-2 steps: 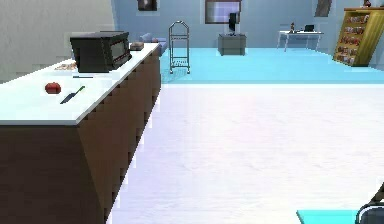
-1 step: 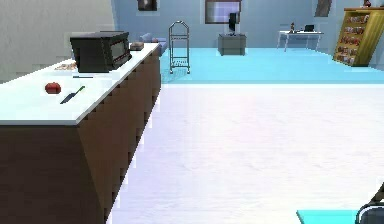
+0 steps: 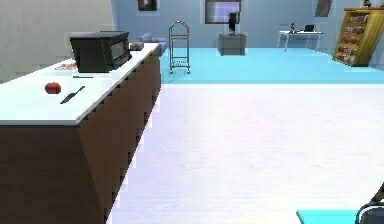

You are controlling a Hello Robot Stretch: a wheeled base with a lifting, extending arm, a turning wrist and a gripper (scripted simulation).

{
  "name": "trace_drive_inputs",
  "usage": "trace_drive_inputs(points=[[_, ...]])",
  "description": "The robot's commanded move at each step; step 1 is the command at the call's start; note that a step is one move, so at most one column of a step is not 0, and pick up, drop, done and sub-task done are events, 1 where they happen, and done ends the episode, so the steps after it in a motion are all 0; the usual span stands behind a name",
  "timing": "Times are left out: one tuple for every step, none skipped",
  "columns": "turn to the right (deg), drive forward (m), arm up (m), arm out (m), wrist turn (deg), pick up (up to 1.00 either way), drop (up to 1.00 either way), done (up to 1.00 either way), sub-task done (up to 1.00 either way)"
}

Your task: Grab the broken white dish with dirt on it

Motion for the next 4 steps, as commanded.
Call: trace_drive_inputs(points=[[0.0, 0.0, 0.0, 0.0, 6.0, 0.0, 0.0, 0.0, 0.0], [0.0, 0.0, -0.3, 0.0, 0.0, 0.0, 0.0, 0.0, 0.0], [0.0, 0.0, 0.0, 0.0, 0.0, 1.0, 0.0, 0.0, 0.0], [0.0, 0.0, 0.1, 0.0, 0.0, 0.0, 0.0, 0.0, 0.0]])
